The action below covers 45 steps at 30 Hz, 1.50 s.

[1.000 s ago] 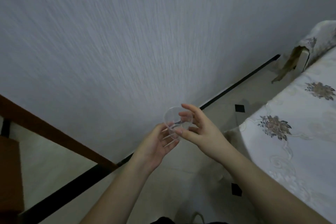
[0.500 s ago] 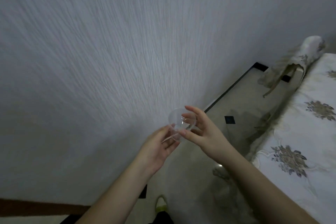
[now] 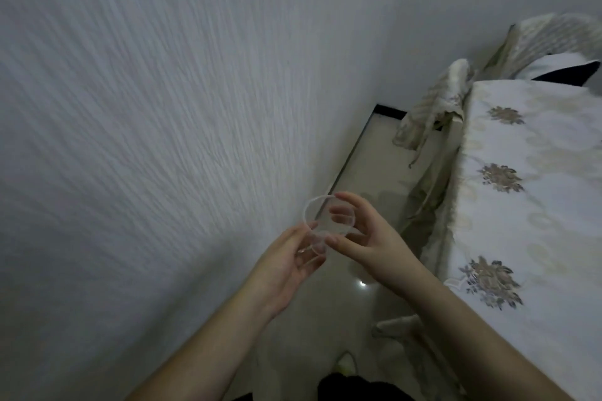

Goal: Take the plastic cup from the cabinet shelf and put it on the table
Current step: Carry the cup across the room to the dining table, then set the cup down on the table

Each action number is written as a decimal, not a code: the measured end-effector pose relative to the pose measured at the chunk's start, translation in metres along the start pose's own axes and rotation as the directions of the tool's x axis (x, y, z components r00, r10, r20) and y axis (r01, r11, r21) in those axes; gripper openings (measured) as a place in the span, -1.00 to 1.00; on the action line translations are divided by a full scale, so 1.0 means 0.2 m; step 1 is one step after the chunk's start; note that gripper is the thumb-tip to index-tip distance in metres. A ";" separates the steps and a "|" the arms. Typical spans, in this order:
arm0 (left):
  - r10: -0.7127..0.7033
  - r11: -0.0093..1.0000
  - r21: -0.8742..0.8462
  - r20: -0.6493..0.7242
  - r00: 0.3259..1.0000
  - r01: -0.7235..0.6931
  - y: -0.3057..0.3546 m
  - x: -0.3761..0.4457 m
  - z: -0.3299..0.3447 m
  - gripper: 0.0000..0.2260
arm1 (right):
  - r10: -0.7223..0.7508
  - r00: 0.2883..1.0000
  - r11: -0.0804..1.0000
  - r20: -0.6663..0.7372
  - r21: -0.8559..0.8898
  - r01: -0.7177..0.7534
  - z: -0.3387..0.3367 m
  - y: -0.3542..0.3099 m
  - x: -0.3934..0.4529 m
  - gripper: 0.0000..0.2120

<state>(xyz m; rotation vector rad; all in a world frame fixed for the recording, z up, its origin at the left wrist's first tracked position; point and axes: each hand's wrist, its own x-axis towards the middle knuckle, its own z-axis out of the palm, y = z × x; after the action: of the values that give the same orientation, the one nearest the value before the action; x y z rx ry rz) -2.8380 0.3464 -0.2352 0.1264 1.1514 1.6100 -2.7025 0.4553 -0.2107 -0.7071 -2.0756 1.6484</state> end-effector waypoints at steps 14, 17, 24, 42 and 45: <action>-0.171 0.966 0.202 0.044 0.984 0.159 0.11 0.83 0.51 -0.72 | 0.046 0.979 0.999 -0.196 -0.005 -0.048 -0.60 0.18 0.46 -0.31; -0.191 0.959 0.229 0.077 0.979 0.169 0.11 0.98 0.63 -0.79 | 0.057 0.969 0.998 -0.242 0.016 -0.054 -0.75 0.21 0.54 -0.37; -0.275 0.916 0.344 0.164 0.947 0.206 0.08 1.25 0.88 -0.81 | 0.105 0.917 0.994 -0.385 0.030 -0.101 -1.00 0.33 0.63 -0.35; -0.635 0.715 0.617 0.377 0.674 0.328 -0.04 2.10 1.36 -0.84 | 0.260 0.552 0.948 -0.792 0.102 -0.301 -1.32 0.58 0.93 -0.36; -0.693 0.664 0.677 0.397 0.602 0.317 -0.10 2.17 1.43 -0.82 | 0.283 0.439 0.943 -0.853 0.163 -0.290 -1.33 0.58 0.93 -0.40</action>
<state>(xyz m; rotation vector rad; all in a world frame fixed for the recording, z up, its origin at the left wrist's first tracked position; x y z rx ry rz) -2.8237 0.8625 -0.2994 0.6008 0.9354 0.5540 -2.6765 0.7942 -0.2647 -1.5798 -1.2159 1.0022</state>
